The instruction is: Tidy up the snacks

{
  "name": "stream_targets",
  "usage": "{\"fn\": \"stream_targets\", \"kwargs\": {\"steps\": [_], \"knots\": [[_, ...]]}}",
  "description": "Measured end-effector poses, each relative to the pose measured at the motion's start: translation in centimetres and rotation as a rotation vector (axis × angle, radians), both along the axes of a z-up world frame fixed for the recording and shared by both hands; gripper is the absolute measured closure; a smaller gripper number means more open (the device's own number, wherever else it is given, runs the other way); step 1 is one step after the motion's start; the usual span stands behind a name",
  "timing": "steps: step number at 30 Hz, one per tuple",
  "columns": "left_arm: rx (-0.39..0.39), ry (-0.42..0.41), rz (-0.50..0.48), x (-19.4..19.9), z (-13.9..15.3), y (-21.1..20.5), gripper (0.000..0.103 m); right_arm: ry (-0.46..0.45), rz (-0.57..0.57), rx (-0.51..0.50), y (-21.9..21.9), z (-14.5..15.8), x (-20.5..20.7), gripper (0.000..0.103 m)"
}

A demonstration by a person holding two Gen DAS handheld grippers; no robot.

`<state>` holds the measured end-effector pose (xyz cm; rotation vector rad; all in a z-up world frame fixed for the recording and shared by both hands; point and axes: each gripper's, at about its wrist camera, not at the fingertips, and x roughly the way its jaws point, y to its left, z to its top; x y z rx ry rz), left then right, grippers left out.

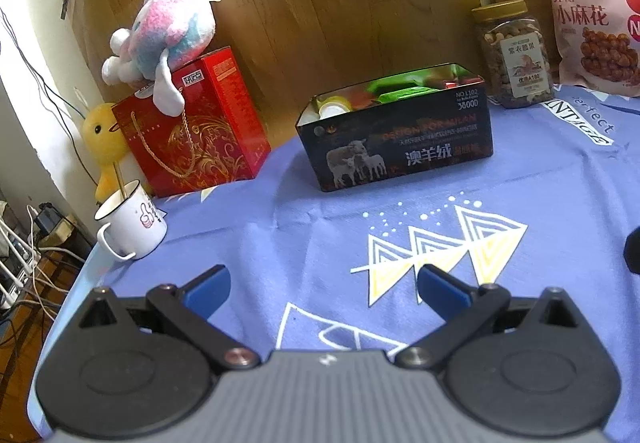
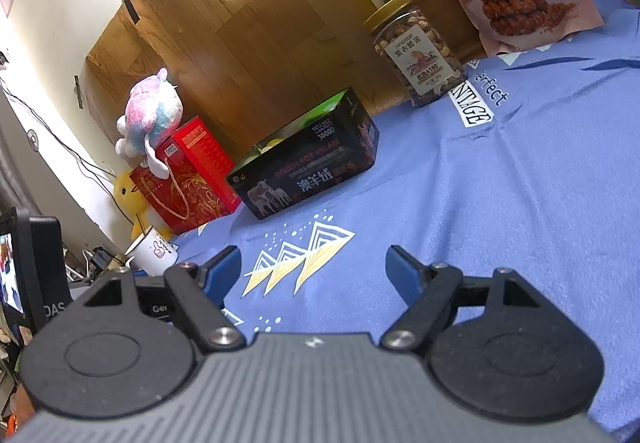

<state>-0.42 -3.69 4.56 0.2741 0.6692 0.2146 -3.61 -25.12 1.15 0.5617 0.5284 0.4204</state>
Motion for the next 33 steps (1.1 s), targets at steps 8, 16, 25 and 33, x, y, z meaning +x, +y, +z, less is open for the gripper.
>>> {"fn": "stream_targets", "kwargs": {"steps": [8,16,25,33], "knots": [[-0.008,0.005,-0.005,0.02,0.09,0.19,0.000,0.010,0.012,0.008,0.11,-0.04,0.14,0.022],[-0.032,0.021,-0.020,-0.10,0.06,0.23,0.000,0.011,0.004,-0.001,0.18,0.03,0.15,0.022],[-0.055,0.041,-0.029,-0.07,0.01,0.51,0.000,0.007,0.005,-0.006,0.48,0.09,0.14,0.022],[-0.137,0.101,-0.066,0.20,-0.22,0.85,0.000,0.012,0.014,-0.008,0.66,0.05,0.29,0.022]]}}
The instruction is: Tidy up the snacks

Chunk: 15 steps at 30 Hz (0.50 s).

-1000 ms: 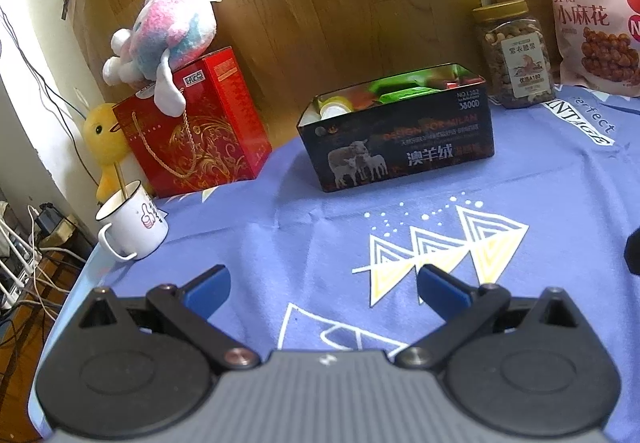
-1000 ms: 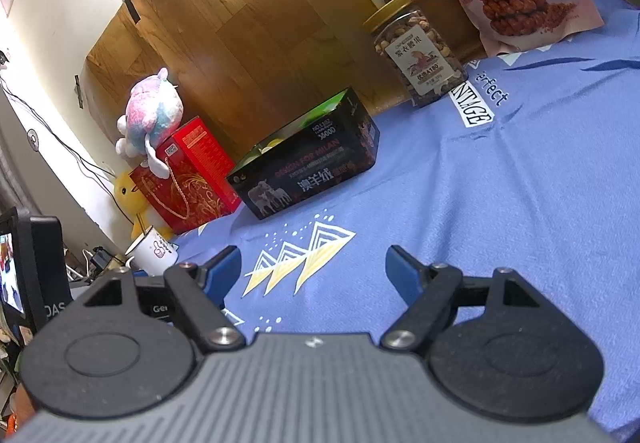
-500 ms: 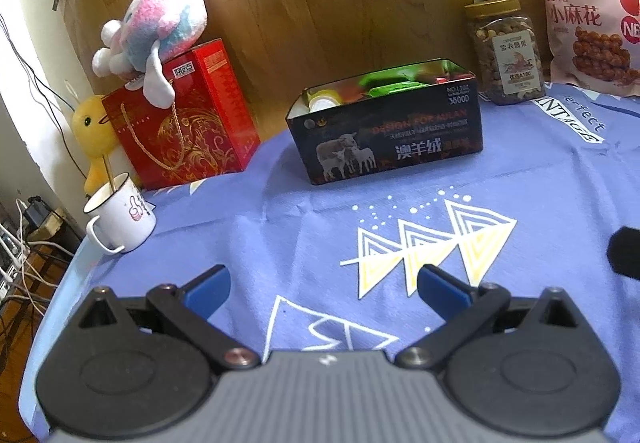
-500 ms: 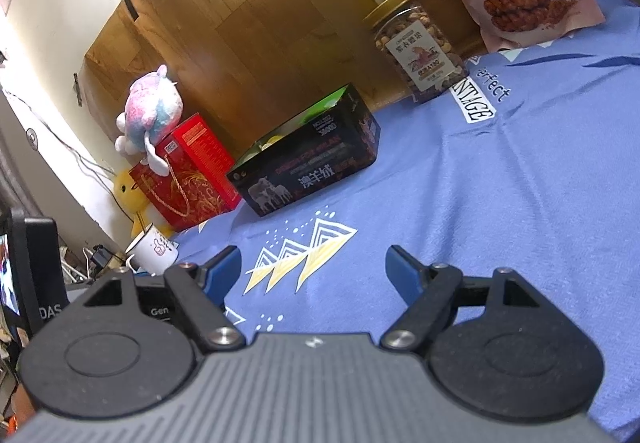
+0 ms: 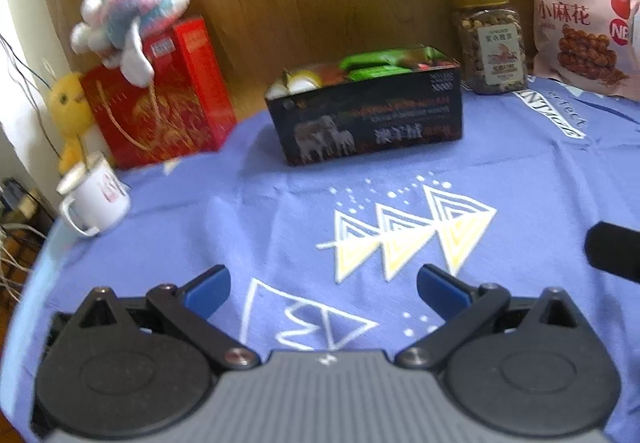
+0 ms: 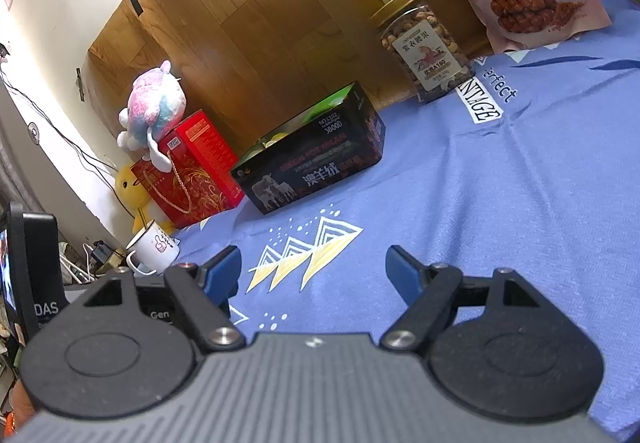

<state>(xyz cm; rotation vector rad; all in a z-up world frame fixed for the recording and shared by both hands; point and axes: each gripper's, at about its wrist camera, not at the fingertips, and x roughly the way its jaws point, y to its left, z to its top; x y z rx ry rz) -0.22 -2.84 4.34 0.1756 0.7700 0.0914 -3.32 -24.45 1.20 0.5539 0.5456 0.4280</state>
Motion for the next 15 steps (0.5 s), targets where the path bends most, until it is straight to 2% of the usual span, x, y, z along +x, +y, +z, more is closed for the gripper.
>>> {"fn": "stream_targets", "kwargs": {"steps": [9,15], "knots": [[-0.018,0.017,-0.010,0.01,-0.13,-0.12,0.000,0.007,-0.005,-0.003,0.05,-0.14,0.06,0.022],[0.037,-0.021,0.012,-0.05,0.11,-0.30,0.000,0.010,-0.001,-0.003,0.12,-0.14,0.06,0.022]]}}
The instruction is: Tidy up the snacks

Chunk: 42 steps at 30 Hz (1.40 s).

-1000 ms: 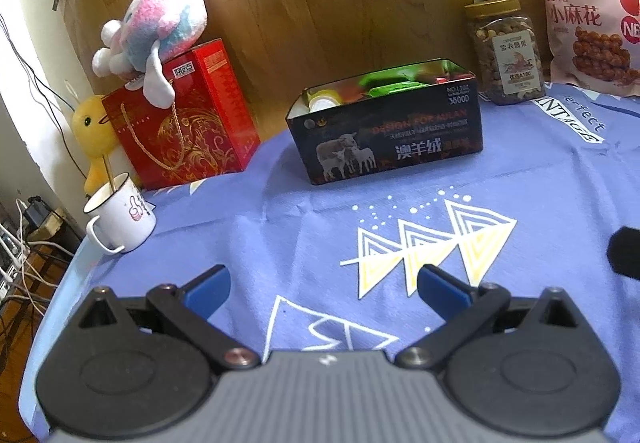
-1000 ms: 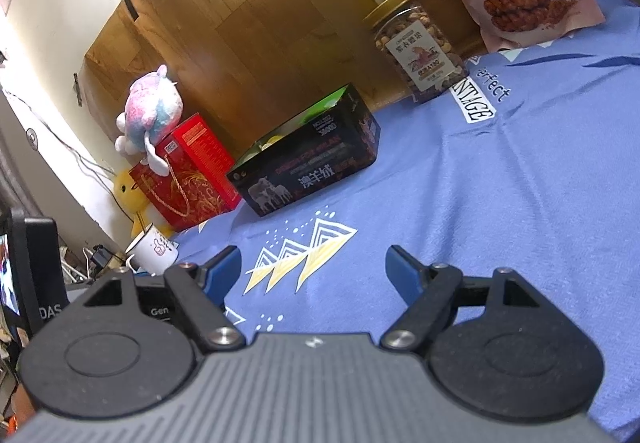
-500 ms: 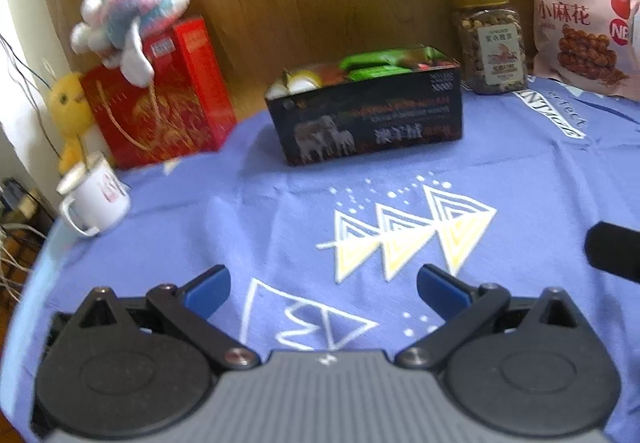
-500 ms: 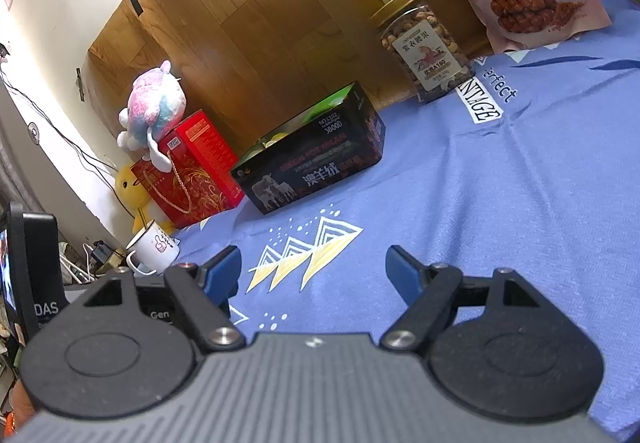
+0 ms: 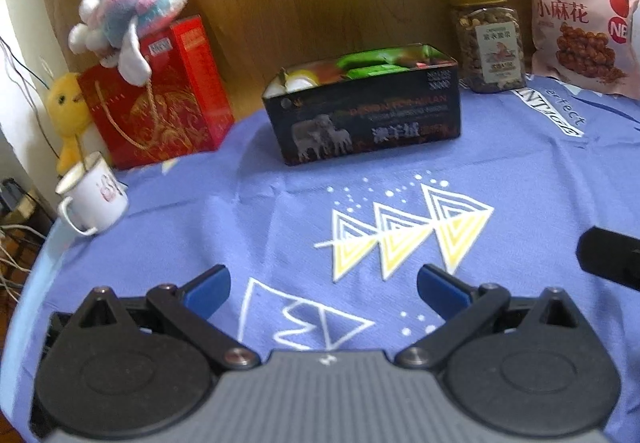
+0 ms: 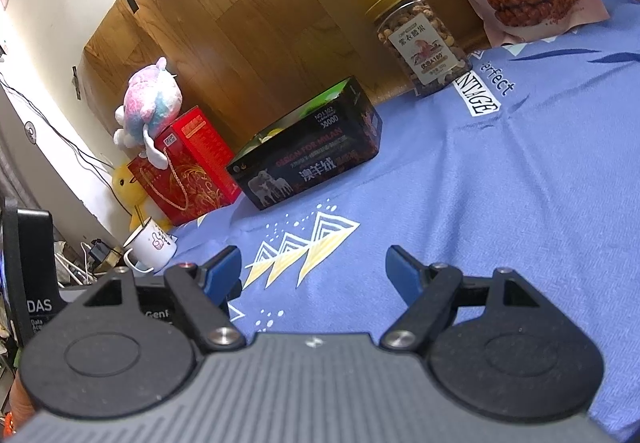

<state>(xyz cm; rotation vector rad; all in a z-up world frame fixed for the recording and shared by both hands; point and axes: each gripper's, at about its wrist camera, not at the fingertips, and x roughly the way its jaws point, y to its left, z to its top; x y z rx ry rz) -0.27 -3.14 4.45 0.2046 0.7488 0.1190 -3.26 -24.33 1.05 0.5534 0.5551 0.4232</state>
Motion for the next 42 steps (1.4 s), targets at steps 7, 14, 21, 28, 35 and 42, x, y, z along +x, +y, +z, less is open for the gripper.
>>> {"fn": "stream_targets", "kwargs": {"steps": [7,14,21,28,35,42], "knots": [[0.147,-0.111,0.063,-0.4,0.7,-0.1,0.000,0.000,0.004,0.002,0.0,0.0,0.0,0.022],[0.176,-0.131,0.075,-0.4,0.7,0.0,0.000,-0.004,0.011,-0.003,0.2,0.0,0.0,0.022],[0.110,-0.079,0.055,-0.2,0.5,0.4,0.000,-0.007,0.008,0.001,0.1,0.1,0.0,0.022],[-0.019,0.028,0.012,0.2,-0.2,0.9,0.000,0.002,0.005,0.003,0.0,-0.1,0.0,0.022],[-0.083,0.084,-0.024,0.1,-0.5,0.4,0.000,0.000,0.007,-0.001,0.2,0.0,0.0,0.022],[-0.077,0.086,-0.020,0.2,-0.5,0.5,0.000,0.004,0.003,-0.003,0.1,0.0,0.0,0.022]]}}
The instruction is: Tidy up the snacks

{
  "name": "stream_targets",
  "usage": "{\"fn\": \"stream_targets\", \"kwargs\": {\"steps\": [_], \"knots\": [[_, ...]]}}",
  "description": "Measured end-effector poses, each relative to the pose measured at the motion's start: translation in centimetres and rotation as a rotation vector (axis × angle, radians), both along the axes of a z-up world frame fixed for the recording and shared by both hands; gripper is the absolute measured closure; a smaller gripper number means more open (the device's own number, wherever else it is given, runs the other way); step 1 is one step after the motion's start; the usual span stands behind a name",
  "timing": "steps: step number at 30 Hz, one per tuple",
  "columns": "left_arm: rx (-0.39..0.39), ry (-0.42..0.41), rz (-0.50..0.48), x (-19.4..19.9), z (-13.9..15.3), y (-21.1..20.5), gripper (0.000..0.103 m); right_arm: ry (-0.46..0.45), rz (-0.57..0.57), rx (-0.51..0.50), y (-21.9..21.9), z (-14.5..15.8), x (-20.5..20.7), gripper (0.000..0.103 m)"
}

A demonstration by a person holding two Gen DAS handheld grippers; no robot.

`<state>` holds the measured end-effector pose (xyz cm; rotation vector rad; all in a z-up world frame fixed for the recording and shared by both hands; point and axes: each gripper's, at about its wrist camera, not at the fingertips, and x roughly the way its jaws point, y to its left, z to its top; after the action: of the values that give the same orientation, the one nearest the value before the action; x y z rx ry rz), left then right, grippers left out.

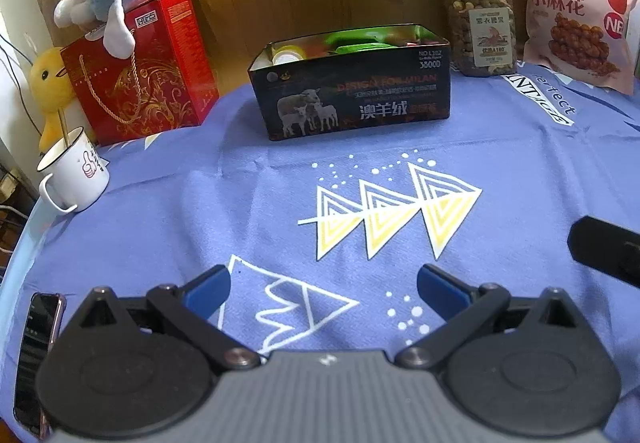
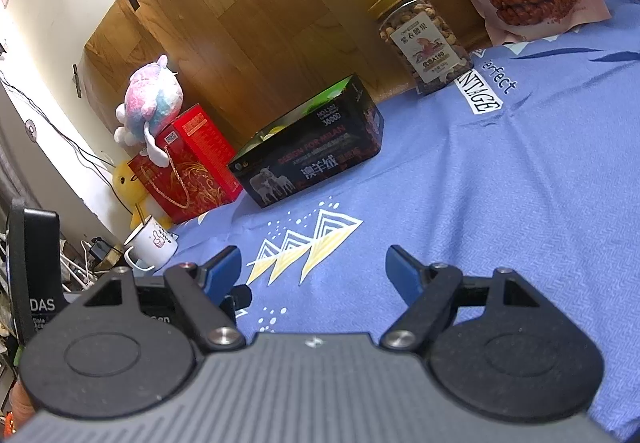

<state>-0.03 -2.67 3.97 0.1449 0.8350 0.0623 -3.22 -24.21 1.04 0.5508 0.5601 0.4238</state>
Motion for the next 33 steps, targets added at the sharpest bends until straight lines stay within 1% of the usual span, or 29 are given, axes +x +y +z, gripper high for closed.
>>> {"fn": "stream_targets", "kwargs": {"steps": [10,21,25,29,33], "knots": [[0.001,-0.001,-0.006,0.0,0.1,-0.1,0.000,0.034,0.005,0.005,0.0,-0.3,0.3,0.022],[-0.009,-0.009,-0.006,0.1,0.4,-0.1,0.000,0.049,0.024,-0.017,0.4,-0.2,0.7,0.022],[-0.018,-0.019,-0.001,0.0,0.5,0.3,0.000,0.056,0.033,-0.044,0.9,-0.1,0.8,0.022],[0.003,-0.049,0.012,-0.2,0.6,0.6,0.000,0.052,0.035,-0.058,1.3,0.0,0.7,0.022],[0.002,-0.068,0.013,-0.4,0.8,0.8,0.000,0.056,0.036,-0.063,1.5,-0.2,0.8,0.022]]}}
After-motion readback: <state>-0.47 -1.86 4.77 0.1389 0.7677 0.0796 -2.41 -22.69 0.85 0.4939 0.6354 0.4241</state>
